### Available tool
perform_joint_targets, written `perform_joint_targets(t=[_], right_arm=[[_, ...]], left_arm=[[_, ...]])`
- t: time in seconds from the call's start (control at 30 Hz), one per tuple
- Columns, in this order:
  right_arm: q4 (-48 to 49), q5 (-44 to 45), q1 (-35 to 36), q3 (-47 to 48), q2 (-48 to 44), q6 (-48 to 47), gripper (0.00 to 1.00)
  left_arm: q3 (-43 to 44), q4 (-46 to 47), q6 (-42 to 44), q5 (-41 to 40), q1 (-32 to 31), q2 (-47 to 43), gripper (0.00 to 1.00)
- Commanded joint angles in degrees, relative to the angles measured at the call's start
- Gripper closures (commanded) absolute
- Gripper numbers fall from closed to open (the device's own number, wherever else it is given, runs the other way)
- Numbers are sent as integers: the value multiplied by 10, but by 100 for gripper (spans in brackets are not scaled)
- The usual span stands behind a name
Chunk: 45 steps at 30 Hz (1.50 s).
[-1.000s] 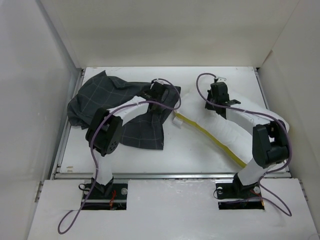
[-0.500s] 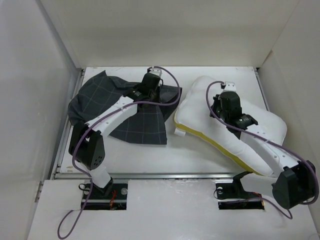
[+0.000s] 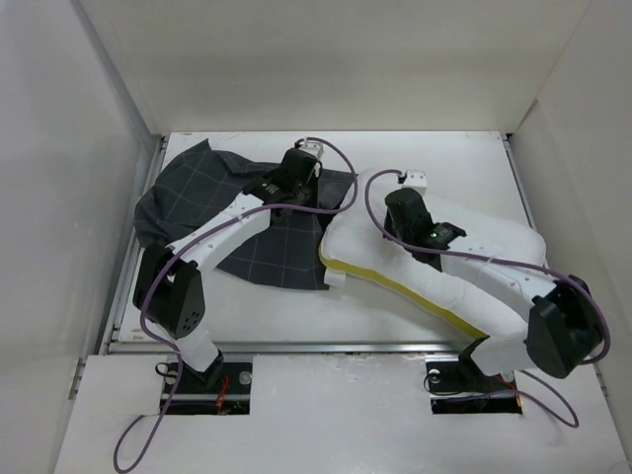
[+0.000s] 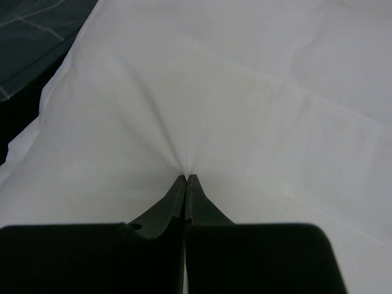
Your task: Put the pillow into the pillowcase
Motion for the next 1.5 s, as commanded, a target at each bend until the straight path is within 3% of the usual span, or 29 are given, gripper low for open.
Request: perform_joint_targets(t=[0.0,0.27,0.47,0.77,1.1,1.33,1.4,1.47], right_arm=[[61,155,10,101,29,58,100],[61,195,5,122,81,32,100],[71,200,-2,125,103,20,100],[59,202,84,210,185,116,100],[23,147,119,146,126,200,100],[83,17,129,101,167,106,81],[103,-6,129,77,157,92,64],[110,-16,129,69,123,69,45]], left_arm=[[-6,13,-5,12,-4,-47,100],[-1,1,-5,-17,-4,-47,100],[11,6,-5,11,-4,-47,100],[22,6,0,41,-4,-47,100],[37,-20,-36,13,15,-29,100],[-15,-51,-81,-44,20,-71,95],[-22,-64,-86,-57,26,-77,84],[-30,-79,-92,-75,26,-88,64]])
